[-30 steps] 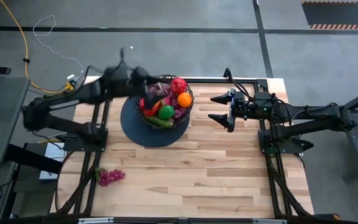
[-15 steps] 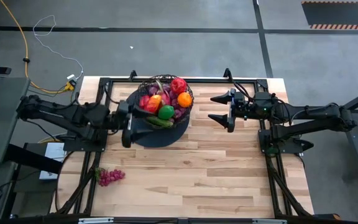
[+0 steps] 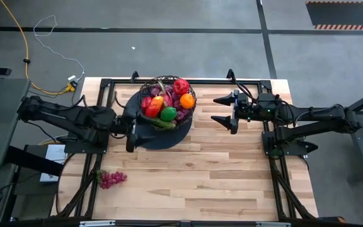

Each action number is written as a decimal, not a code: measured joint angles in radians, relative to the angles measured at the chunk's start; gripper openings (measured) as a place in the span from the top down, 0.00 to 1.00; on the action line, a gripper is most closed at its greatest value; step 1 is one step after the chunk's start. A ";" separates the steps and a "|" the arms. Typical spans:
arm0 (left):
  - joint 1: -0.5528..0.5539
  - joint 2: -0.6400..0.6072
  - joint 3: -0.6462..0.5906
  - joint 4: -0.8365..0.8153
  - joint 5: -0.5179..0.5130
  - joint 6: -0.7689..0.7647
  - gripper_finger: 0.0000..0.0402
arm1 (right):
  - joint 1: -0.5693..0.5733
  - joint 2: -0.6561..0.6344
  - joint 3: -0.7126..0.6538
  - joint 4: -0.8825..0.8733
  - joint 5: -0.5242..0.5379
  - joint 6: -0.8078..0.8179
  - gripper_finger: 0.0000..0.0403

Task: Build produce basket
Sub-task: Put the grapes into the black basket

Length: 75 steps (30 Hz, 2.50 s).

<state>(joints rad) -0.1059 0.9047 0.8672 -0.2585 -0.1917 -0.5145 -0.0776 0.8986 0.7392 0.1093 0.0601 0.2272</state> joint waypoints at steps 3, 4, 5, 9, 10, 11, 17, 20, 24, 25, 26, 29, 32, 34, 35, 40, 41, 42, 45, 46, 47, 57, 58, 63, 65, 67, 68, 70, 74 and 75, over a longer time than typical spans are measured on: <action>-0.005 0.011 0.051 -0.276 0.114 -0.148 0.02 | 0.000 0.000 0.000 0.000 0.000 0.021 0.03; -0.012 0.022 0.060 -0.374 0.157 -0.200 0.02 | 0.000 0.000 0.000 0.000 0.000 0.026 0.03; -0.024 0.033 0.062 -0.480 0.206 -0.254 0.02 | 0.000 0.000 0.000 0.000 0.000 0.027 0.03; -0.107 0.089 0.052 -0.851 0.401 -0.459 0.02 | 0.000 0.000 0.000 0.000 0.000 0.028 0.03; -0.139 0.106 0.039 -0.924 0.443 -0.492 0.02 | 0.000 0.000 0.000 0.000 0.000 0.029 0.03; -0.173 0.121 0.027 -0.986 0.470 -0.520 0.02 | 0.000 0.000 0.000 0.000 0.000 0.029 0.03; -0.383 0.173 -0.070 -0.925 0.625 -0.657 0.02 | 0.000 0.000 0.000 -0.012 0.000 0.030 0.03; -0.453 0.205 -0.119 -0.870 0.666 -0.737 0.02 | 0.000 0.000 0.000 -0.015 0.000 0.030 0.03; -0.513 0.262 -0.158 -0.834 0.678 -0.764 0.02 | 0.000 -0.001 0.000 -0.016 0.000 0.030 0.03; -0.521 0.282 -0.165 -0.831 0.675 -0.757 0.02 | 0.000 0.000 0.000 -0.018 0.000 0.030 0.03; -0.530 0.298 -0.175 -0.823 0.669 -0.747 0.02 | 0.000 0.000 0.000 -0.019 0.000 0.030 0.03; -0.558 0.347 -0.189 -0.816 0.649 -0.702 0.02 | 0.000 0.000 0.000 -0.019 0.000 0.030 0.03; -0.580 0.387 -0.200 -0.792 0.632 -0.639 0.02 | 0.000 0.000 0.000 -0.017 0.000 0.030 0.03; -0.588 0.413 -0.210 -0.752 0.625 -0.609 0.02 | 0.000 0.001 0.000 -0.019 0.000 0.039 0.03; -0.595 0.422 -0.212 -0.737 0.625 -0.595 0.02 | 0.000 0.003 0.000 -0.017 0.000 0.044 0.03; -0.625 0.470 -0.229 -0.680 0.607 -0.550 0.02 | 0.000 0.012 0.002 -0.018 0.000 0.045 0.03; -0.630 0.478 -0.231 -0.678 0.601 -0.541 0.02 | 0.000 0.013 0.002 -0.022 0.000 0.045 0.03; -0.636 0.484 -0.232 -0.679 0.593 -0.530 0.02 | 0.000 0.014 0.002 -0.019 0.000 0.045 0.03; -0.651 0.491 -0.232 -0.679 0.570 -0.497 0.03 | 0.000 0.018 0.002 -0.021 0.000 0.045 0.03; -0.655 0.491 -0.232 -0.679 0.567 -0.491 0.05 | 0.000 0.018 0.002 -0.020 0.000 0.045 0.03; -0.656 0.491 -0.232 -0.679 0.565 -0.487 0.07 | 0.000 0.018 0.002 -0.018 0.000 0.045 0.03; -0.656 0.491 -0.222 -0.678 0.551 -0.415 0.47 | 0.000 0.018 0.001 -0.018 0.000 0.045 0.03; -0.656 0.491 -0.217 -0.678 0.548 -0.409 0.53 | 0.000 0.018 0.001 -0.018 0.000 0.045 0.03; -0.654 0.484 -0.192 -0.680 0.534 -0.381 0.81 | 0.000 0.018 0.001 -0.018 0.000 0.045 0.03; -0.654 0.471 -0.183 -0.678 0.515 -0.382 0.92 | 0.000 0.018 0.001 -0.018 0.000 0.045 0.03; -0.653 0.453 -0.169 -0.679 0.501 -0.385 0.97 | 0.000 0.018 0.001 -0.018 0.000 0.045 0.03; -0.652 0.441 -0.162 -0.679 0.493 -0.391 0.97 | 0.000 0.018 0.001 -0.018 0.000 0.045 0.03; -0.644 0.417 -0.146 -0.682 0.491 -0.398 0.95 | 0.000 0.018 0.001 -0.018 0.000 0.045 0.03; -0.609 0.360 -0.107 -0.692 0.490 -0.398 0.97 | 0.000 0.018 0.001 -0.018 0.000 0.045 0.03; -0.598 0.344 -0.098 -0.691 0.489 -0.397 0.98 | 0.000 0.018 0.001 -0.018 0.000 0.045 0.03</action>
<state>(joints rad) -0.7037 1.2482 0.7697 -0.9495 0.2974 -0.9111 -0.0780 0.9165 0.7399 0.0916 0.0601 0.2722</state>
